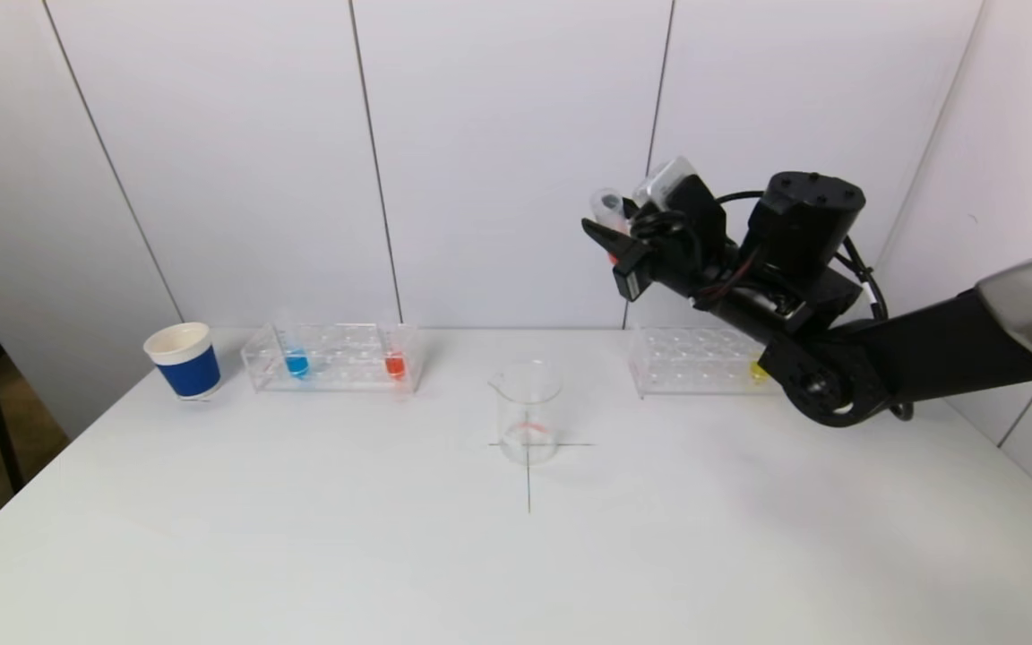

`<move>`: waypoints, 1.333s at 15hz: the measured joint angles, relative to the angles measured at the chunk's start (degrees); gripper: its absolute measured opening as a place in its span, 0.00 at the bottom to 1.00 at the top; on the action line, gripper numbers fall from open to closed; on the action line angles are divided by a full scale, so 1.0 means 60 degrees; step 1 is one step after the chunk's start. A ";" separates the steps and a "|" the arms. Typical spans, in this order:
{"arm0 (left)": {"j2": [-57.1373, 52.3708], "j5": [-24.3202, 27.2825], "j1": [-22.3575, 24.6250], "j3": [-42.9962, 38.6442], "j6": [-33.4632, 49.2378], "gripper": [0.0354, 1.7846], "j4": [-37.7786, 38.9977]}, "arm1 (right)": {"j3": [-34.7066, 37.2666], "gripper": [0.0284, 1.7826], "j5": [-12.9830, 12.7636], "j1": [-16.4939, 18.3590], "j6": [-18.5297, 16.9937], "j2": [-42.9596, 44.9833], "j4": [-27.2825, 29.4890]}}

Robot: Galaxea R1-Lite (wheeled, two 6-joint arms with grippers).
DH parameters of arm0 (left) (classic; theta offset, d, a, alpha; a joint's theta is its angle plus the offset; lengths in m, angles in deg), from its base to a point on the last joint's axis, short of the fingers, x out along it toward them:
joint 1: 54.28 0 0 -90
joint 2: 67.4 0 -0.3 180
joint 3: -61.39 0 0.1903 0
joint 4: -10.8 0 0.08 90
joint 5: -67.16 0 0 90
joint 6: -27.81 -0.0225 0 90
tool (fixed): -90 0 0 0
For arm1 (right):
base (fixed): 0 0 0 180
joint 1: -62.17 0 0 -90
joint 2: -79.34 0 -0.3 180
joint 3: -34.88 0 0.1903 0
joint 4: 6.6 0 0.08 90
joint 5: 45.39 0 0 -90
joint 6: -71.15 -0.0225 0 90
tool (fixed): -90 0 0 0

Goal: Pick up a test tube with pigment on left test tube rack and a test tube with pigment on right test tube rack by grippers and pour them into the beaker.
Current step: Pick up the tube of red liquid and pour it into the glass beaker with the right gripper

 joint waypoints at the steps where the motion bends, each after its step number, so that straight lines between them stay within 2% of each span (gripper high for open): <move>1: 0.0000 -0.0004 0.0000 0.0000 0.0000 0.96 0.0000 | -0.0014 0.27 0.0008 -0.0039 0.0085 -0.0087 -0.0059; 5: 0.0000 -0.0004 0.0000 0.0000 0.0004 0.96 0.0000 | -0.0037 0.27 0.0398 -0.0112 0.0591 -0.0601 -0.0992; 9: 0.0000 -0.0004 0.0000 0.0000 0.0004 0.96 0.0000 | -0.0014 0.27 0.0642 -0.0116 0.0864 -0.0864 -0.1075; 11: 0.0000 -0.0004 0.0000 0.0000 0.0000 0.96 0.0000 | 0.0018 0.27 0.0733 -0.0120 0.1217 -0.0918 -0.1115; 14: 0.0000 -0.0004 0.0000 0.0000 0.0000 0.96 0.0000 | 0.0191 0.27 0.1185 -0.0112 0.1676 -0.0965 -0.1436; 20: 0.0000 -0.0004 0.0000 0.0000 0.0000 0.96 0.0000 | 0.0536 0.27 0.1520 -0.0128 0.2460 -0.0977 -0.1491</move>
